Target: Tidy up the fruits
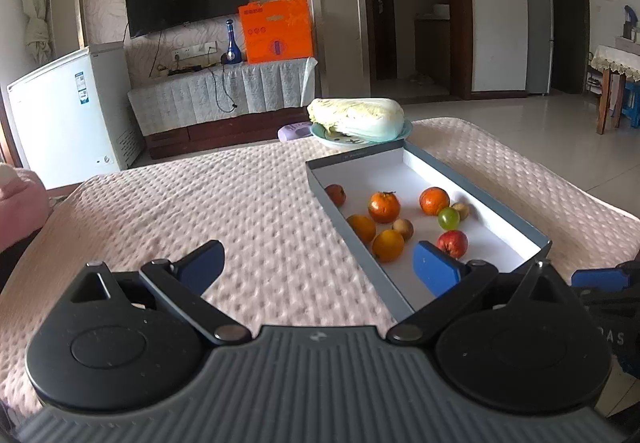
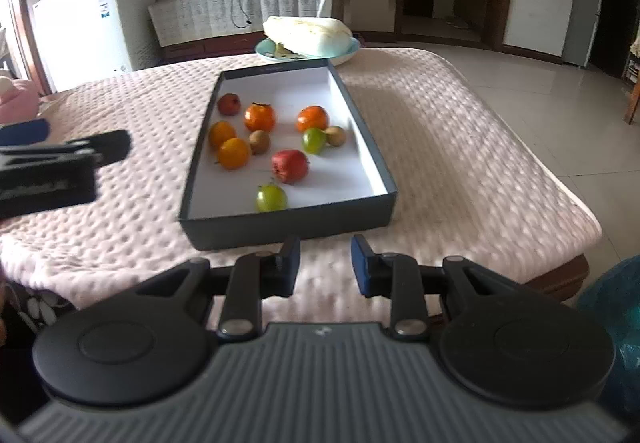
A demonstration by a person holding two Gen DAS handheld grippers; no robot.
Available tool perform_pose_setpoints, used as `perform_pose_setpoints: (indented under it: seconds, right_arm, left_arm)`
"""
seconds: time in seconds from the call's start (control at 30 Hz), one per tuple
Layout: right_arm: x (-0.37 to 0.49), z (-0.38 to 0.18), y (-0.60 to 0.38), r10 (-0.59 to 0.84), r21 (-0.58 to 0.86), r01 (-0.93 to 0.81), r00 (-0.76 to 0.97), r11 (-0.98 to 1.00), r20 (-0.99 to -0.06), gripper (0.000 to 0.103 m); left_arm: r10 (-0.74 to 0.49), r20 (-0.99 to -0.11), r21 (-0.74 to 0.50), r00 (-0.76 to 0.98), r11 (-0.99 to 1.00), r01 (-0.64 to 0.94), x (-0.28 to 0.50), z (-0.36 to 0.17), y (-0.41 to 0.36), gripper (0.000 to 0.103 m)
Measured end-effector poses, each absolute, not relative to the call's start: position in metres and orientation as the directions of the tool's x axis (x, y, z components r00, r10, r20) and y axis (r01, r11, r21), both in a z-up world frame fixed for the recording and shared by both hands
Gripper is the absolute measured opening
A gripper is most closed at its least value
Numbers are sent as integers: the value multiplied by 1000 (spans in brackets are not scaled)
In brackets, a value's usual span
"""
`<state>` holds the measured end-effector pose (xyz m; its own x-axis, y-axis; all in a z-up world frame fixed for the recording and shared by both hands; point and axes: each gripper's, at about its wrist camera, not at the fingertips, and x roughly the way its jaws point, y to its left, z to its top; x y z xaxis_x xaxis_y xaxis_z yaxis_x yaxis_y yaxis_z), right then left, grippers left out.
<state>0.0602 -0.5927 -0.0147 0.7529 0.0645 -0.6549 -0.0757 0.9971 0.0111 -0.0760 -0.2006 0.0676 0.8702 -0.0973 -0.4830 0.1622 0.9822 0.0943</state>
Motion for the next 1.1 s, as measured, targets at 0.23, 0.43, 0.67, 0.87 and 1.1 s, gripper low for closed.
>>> perform_pose_setpoints:
  seconds: [0.23, 0.43, 0.67, 0.87, 1.1]
  right_arm:
    - [58, -17, -600, 62, 14, -70, 755, 997, -653, 31]
    - [55, -17, -605, 64, 16, -70, 756, 997, -652, 31]
    - [53, -17, -606, 59, 13, -67, 756, 998, -652, 31]
    - [53, -16, -606, 53, 13, -59, 760, 998, -647, 31]
    - [54, -18, -604, 50, 4, -62, 755, 998, -654, 31]
  left_arm:
    - [-125, -504, 80, 855, 978, 191, -93, 64, -204, 102]
    - [-134, -505, 84, 852, 976, 203, -102, 61, -211, 102]
    - [-140, -510, 94, 849, 972, 217, -104, 59, -219, 102]
    - [-163, -507, 81, 846, 969, 235, -105, 59, -220, 102]
    - [-171, -507, 72, 845, 968, 240, -104, 60, -220, 102]
